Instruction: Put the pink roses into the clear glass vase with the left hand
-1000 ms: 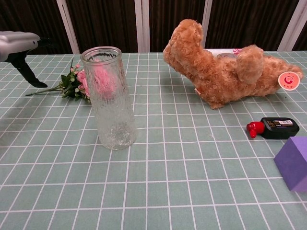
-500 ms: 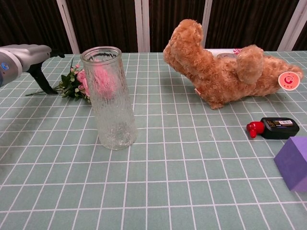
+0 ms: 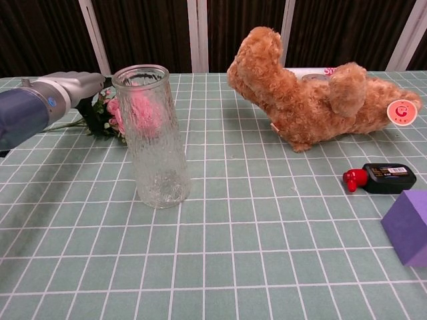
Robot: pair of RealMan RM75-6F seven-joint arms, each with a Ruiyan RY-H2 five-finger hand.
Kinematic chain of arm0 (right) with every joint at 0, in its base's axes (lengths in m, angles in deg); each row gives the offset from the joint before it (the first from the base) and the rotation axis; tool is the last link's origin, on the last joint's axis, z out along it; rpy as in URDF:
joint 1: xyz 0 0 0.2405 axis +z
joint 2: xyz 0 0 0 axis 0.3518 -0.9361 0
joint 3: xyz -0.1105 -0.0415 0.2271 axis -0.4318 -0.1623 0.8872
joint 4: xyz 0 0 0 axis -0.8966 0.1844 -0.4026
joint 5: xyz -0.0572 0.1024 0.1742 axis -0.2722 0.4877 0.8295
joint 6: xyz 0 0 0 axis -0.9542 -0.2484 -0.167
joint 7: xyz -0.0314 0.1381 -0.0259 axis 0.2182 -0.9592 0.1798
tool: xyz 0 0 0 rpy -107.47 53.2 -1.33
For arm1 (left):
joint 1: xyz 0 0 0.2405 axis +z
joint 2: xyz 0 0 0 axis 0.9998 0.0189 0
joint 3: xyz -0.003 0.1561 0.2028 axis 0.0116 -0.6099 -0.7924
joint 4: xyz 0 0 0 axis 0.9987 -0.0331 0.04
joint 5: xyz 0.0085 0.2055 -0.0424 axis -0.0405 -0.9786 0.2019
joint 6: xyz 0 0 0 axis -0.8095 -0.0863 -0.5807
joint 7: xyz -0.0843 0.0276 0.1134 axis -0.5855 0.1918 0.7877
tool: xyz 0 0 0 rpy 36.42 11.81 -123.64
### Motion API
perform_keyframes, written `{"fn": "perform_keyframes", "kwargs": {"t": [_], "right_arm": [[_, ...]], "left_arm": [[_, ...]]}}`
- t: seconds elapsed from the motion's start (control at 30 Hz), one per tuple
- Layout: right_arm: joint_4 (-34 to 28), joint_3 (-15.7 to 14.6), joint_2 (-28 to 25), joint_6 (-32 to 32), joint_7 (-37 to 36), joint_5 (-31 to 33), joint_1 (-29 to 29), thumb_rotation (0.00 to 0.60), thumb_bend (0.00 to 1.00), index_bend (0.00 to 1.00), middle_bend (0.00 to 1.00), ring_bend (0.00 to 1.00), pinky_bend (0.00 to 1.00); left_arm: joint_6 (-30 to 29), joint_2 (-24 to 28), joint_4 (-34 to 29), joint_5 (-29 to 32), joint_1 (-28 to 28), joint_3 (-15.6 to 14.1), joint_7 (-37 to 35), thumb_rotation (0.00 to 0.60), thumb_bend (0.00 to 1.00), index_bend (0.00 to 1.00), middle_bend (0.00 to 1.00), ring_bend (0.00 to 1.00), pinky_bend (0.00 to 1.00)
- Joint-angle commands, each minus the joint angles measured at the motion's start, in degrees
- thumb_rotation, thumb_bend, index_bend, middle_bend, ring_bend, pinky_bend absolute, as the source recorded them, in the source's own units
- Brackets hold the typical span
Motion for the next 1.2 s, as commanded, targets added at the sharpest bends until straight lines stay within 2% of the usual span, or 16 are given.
{"fn": "perform_keyframes", "kwargs": {"t": [0.03,0.2,0.33,0.53,0.8,0.97,1.07,1.2], "right_arm": [[0.0,0.0,0.0,-0.1,0.1,0.1,0.0,0.600,0.22,0.11,0.05,0.00,0.00],[-0.1,0.0,0.1,-0.1,0.3,0.1,0.0,0.600,0.22,0.11,0.05,0.00,0.00],[-0.1,0.0,0.1,0.4,0.2,-0.1,-0.2,0.600,0.22,0.11,0.05,0.00,0.00],[0.0,0.1,0.2,0.9,-0.2,0.0,-0.4,0.600,0.22,0.11,0.05,0.00,0.00],[-0.1,0.2,0.2,0.9,-0.2,0.2,-0.4,0.600,0.22,0.14,0.05,0.00,0.00],[0.0,0.3,0.2,1.0,-0.3,0.4,-0.5,0.600,0.22,0.14,0.05,0.00,0.00],[0.0,0.2,0.2,1.1,-0.4,0.2,-0.5,0.600,0.22,0.14,0.05,0.00,0.00],[-0.1,0.3,0.1,1.4,-0.6,0.2,-0.7,0.600,0.22,0.15,0.05,0.00,0.00]], "left_arm": [[0.4,-1.2,1.2,-0.2,-0.9,-0.1,0.4,0.600,0.25,0.05,0.01,0.00,0.04],[0.4,-2.8,3.1,1.1,-2.0,-0.4,2.7,0.600,0.26,0.06,0.03,0.00,0.10],[-0.2,-3.9,4.3,2.3,-2.7,-0.4,4.8,0.600,0.30,0.09,0.10,0.05,0.16],[-0.5,-5.5,6.4,2.1,-3.3,-0.7,5.7,0.600,0.31,0.12,0.14,0.11,0.21],[-1.3,-9.2,12.3,-1.0,-4.2,-1.6,5.4,0.600,0.34,0.21,0.25,0.21,0.33],[-1.9,-11.2,16.1,-4.1,-4.4,-1.6,2.9,0.600,0.43,0.33,0.39,0.33,0.45],[-3.0,-12.1,18.0,-6.6,-4.1,-2.1,1.5,0.600,0.46,0.38,0.44,0.36,0.48],[-3.4,-12.4,19.0,-7.8,-3.4,-2.0,1.1,0.600,0.48,0.40,0.45,0.38,0.50]]}}
